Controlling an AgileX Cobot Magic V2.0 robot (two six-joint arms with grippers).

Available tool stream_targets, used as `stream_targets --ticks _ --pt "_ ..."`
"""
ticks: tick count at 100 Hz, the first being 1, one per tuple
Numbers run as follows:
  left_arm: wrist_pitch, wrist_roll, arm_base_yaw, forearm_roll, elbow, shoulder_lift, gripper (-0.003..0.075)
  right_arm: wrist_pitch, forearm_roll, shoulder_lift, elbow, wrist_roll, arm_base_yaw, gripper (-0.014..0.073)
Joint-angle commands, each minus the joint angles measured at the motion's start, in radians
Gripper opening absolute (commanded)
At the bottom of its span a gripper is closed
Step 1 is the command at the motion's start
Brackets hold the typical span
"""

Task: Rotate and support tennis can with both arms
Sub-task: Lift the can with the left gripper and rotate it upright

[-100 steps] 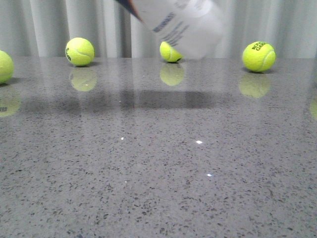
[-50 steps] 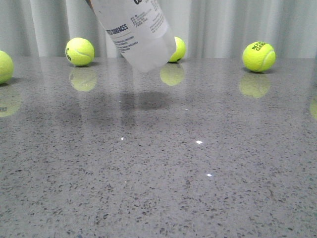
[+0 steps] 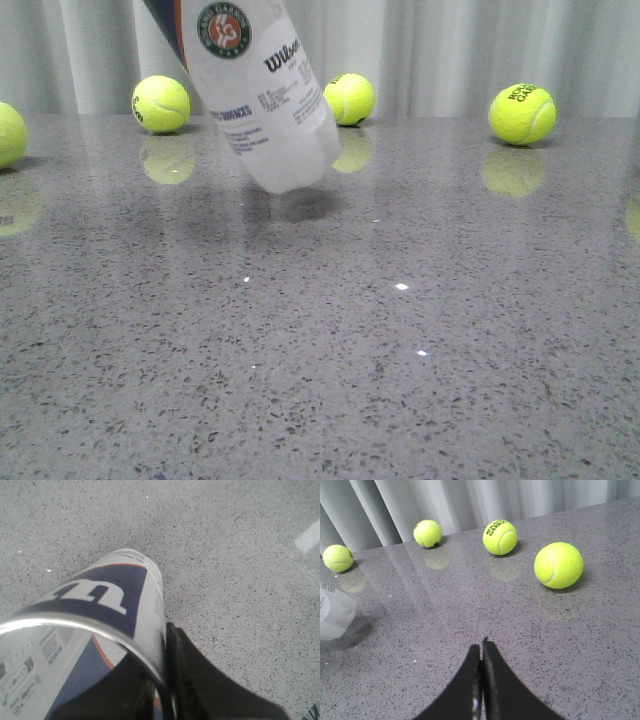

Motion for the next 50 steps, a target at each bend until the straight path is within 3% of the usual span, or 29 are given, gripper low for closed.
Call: stream_targets --ticks 1,28,40,50 --pt "0.008 -0.008 -0.008 -0.018 -0.031 -0.029 -0.0020 -0.086 -0.015 0.010 -0.025 -0.004 -0.005 -0.0066" --pt "0.008 -0.008 -0.006 -0.018 -0.031 -0.029 -0.0014 -0.086 -0.015 0.010 -0.025 -0.004 -0.005 -0.0066" --pt "0.008 -0.006 -0.006 -0.018 -0.031 -0.029 0.0061 -0.086 -0.015 0.010 -0.025 -0.004 -0.005 -0.0066" --pt "0.008 -0.006 -0.006 -0.018 -0.031 -0.029 0.0184 -0.086 -0.015 0.010 -0.025 -0.004 -0.005 -0.0066"
